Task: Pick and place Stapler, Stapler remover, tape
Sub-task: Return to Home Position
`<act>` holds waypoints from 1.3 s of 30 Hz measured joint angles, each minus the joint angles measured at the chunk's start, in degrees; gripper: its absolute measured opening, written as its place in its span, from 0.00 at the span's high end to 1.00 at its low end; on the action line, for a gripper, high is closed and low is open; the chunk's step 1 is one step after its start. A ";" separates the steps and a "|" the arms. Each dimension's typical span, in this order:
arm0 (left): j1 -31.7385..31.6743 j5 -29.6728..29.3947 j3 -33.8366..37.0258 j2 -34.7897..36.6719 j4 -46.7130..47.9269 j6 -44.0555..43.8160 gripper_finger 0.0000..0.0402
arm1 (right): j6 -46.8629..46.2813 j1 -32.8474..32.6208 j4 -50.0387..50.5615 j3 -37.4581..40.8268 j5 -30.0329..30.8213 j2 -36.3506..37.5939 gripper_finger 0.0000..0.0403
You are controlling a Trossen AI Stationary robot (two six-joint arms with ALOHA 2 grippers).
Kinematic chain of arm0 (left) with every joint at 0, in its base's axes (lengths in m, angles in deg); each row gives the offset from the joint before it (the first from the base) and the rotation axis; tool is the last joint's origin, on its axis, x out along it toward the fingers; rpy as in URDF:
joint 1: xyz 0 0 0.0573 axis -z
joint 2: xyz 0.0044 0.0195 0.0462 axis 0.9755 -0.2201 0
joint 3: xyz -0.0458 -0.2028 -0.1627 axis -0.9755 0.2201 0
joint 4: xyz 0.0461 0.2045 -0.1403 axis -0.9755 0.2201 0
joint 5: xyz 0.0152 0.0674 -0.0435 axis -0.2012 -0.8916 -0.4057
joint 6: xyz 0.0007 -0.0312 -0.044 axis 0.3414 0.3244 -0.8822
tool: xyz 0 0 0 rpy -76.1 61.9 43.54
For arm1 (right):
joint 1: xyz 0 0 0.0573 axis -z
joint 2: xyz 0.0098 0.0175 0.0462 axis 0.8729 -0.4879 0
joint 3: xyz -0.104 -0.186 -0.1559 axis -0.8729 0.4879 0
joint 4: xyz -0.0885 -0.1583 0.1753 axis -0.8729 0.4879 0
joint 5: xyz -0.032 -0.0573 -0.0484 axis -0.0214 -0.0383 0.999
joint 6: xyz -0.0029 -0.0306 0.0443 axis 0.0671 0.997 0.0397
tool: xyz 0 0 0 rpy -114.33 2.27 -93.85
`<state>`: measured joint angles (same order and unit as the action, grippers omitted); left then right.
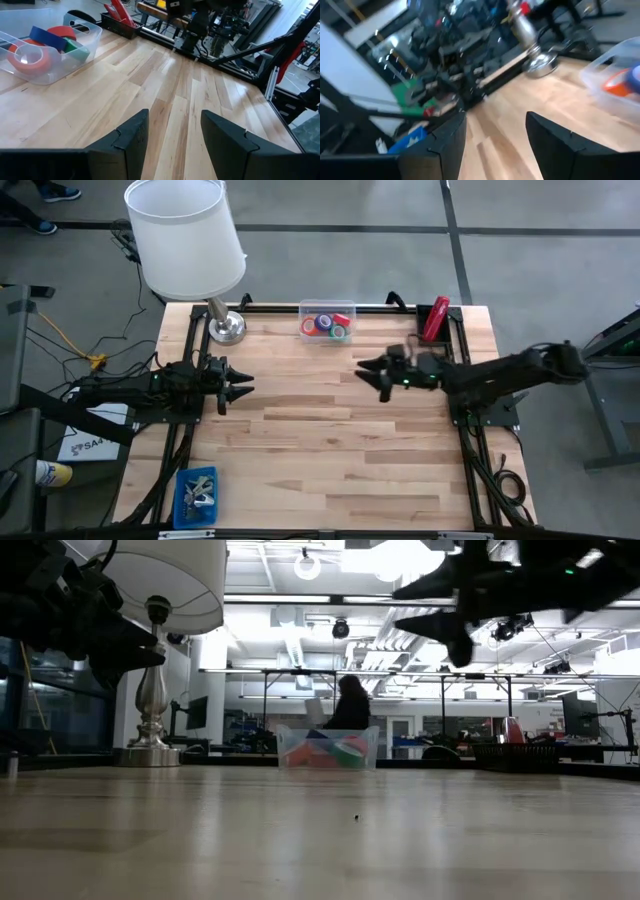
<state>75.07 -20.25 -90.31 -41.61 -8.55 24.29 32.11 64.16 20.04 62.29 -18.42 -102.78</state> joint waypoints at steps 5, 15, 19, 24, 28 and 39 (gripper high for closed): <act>0.00 0.00 0.00 0.00 0.00 0.00 0.56 | 0.51 -0.92 -1.65 8.05 3.31 10.03 0.51; 0.00 0.02 0.00 0.00 0.00 0.00 0.56 | 1.64 -0.90 -2.52 19.04 2.13 22.83 0.51; 0.00 0.04 -0.02 0.00 0.00 0.00 0.56 | 0.06 -0.90 -4.24 23.08 -0.01 25.52 0.51; 0.00 0.02 -0.02 0.00 0.00 0.02 0.56 | 1.29 -0.90 -0.44 23.17 -4.36 27.05 0.51; 0.00 0.02 -0.02 0.00 0.00 0.01 0.56 | 2.76 -0.57 5.64 23.18 -7.07 27.48 0.51; 0.00 0.04 -0.02 0.00 0.00 0.01 0.56 | 6.70 -0.25 16.21 23.18 -13.92 34.92 0.51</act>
<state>75.07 -20.20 -90.33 -41.61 -8.54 24.30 38.81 63.91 36.25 85.47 -32.34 -67.86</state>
